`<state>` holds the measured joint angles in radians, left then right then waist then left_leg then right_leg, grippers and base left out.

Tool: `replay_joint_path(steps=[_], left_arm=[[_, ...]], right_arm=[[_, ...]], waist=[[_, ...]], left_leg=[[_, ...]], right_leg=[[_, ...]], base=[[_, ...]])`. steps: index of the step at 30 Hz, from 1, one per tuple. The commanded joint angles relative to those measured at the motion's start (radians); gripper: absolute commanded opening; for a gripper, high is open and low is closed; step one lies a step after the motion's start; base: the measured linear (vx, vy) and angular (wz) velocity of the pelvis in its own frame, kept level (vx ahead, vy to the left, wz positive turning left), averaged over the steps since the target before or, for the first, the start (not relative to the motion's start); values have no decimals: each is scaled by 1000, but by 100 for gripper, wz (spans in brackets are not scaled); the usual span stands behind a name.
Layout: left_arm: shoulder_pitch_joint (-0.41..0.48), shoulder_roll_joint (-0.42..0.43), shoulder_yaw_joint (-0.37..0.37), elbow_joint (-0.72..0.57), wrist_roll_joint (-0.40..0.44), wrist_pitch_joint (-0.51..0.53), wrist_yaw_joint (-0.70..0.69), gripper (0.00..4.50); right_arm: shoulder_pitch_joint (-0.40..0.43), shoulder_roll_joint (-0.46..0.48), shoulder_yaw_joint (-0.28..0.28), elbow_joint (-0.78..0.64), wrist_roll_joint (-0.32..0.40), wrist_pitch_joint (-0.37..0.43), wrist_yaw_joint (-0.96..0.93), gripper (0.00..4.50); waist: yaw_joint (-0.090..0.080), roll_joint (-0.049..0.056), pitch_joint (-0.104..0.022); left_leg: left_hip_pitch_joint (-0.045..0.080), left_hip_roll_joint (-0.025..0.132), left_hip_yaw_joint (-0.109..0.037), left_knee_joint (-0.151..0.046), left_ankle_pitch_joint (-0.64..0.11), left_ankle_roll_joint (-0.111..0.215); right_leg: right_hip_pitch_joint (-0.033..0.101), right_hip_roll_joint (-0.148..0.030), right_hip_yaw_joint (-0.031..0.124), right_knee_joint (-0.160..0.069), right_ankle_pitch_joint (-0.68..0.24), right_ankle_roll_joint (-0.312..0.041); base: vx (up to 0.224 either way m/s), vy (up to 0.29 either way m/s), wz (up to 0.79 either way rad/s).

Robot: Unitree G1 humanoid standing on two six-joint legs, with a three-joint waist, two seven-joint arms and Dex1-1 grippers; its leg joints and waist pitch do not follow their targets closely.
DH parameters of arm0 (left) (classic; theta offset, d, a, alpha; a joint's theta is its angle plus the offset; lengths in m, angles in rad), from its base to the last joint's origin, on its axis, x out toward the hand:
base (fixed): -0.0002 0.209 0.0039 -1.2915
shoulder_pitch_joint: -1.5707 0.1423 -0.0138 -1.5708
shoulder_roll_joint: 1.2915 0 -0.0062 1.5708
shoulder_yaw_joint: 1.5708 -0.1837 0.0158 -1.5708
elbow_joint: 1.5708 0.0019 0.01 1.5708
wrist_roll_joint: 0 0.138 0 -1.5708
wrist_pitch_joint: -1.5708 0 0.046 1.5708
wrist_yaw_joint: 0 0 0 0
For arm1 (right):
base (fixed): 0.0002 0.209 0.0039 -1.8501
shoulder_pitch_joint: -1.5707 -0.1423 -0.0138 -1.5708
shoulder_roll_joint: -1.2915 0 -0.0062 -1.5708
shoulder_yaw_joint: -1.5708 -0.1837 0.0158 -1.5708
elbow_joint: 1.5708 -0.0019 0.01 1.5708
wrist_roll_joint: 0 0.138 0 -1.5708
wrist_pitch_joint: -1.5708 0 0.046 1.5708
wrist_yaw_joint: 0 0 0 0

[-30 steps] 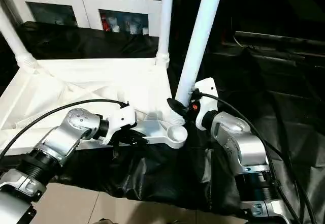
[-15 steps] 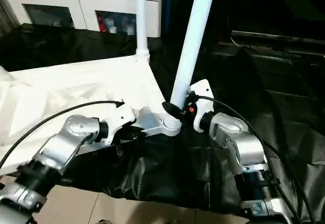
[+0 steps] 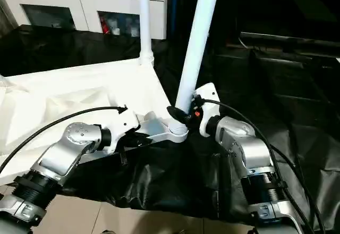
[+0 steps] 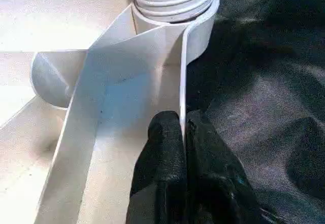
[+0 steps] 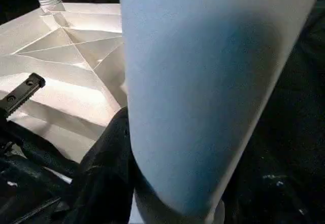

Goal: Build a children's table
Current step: Insert table leg to table base

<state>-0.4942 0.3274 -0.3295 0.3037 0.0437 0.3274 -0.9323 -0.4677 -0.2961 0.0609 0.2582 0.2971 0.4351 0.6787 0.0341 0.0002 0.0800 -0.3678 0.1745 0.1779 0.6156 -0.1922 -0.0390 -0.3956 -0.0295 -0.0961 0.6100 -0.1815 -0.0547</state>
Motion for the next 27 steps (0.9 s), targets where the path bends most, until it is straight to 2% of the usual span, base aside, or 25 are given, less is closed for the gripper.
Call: replay_joint_path(steps=[1, 2, 3, 7, 12, 13, 18, 23, 25, 26, 27], left_arm=[[22, -14, 28, -11, -32, -16, 18, 0], [22, -14, 29, -12, -33, -15, 21, 0], [23, -14, 30, -12, -34, -14, 23, 0], [24, -17, 37, -12, -35, -12, 36, 0], [19, -21, 39, -7, -33, -10, 43, 0], [18, -21, 39, -7, -33, -10, 43, 0], [2, -27, 40, 17, -27, -15, 53, 0], [-6, -30, 39, 25, -25, -18, 56, 0], [-7, -29, 36, 25, -22, -22, 54, 0], [-7, -28, 36, 25, -22, -22, 54, 0], [-7, -27, 33, 25, -19, -24, 49, 0]], right_arm=[[17, -3, -8, 48, -13, 15, -4, 188], [19, -1, -16, 55, -7, 13, -4, 188], [21, 1, -23, 61, 0, 10, -3, 188], [59, 20, -66, 95, 41, -26, 4, 188], [91, 35, -91, 122, 51, -72, 12, 188], [92, 35, -91, 123, 51, -75, 12, 188], [148, 49, -111, 138, 46, -186, 7, 188], [186, 43, -81, 107, 6, -235, 6, 188], [186, 28, -41, 85, -25, -229, 12, 188], [185, 27, -38, 84, -27, -230, 12, 188], [179, 11, 7, 76, -60, -233, 24, 188]], waist=[[11, -17, -77], [10, -22, -75], [11, -18, -75], [12, -21, -75], [13, -16, -75], [13, -18, -75], [16, -17, -76], [20, -16, -75], [20, -17, -74], [20, -18, -74], [20, -18, -74]], left_leg=[[4, 52, -25, -62, -100, 75], [3, 52, -24, -63, -100, 77], [3, 53, -25, -64, -94, 78], [2, 52, -24, -63, -98, 81], [3, 55, -26, -65, -105, 80], [4, 54, -25, -64, -108, 80], [5, 56, -25, -66, -113, 81], [8, 59, -27, -69, -124, 78], [8, 59, -28, -70, -134, 74], [7, 58, -28, -70, -136, 71], [9, 58, -28, -70, -139, 69]], right_leg=[[58, -123, 69, -99, -359, -83], [58, -123, 69, -100, -360, -82], [57, -122, 68, -98, -358, -83], [57, -124, 69, -101, -362, -79], [57, -125, 68, -99, -350, -91], [57, -126, 68, -101, -360, -90], [56, -126, 68, -101, -355, -92], [54, -125, 68, -101, -361, -91], [54, -126, 67, -103, -373, -92], [55, -126, 66, -104, -381, -89], [54, -126, 67, -104, -390, -85]], base=[[0, 0, 0], [0, 0, 0], [0, 0, 0], [0, 0, 0], [0, 0, 0], [0, 0, 0], [0, 0, 0], [0, 0, 0], [0, 0, 0], [0, 0, 0], [0, 0, 0]])
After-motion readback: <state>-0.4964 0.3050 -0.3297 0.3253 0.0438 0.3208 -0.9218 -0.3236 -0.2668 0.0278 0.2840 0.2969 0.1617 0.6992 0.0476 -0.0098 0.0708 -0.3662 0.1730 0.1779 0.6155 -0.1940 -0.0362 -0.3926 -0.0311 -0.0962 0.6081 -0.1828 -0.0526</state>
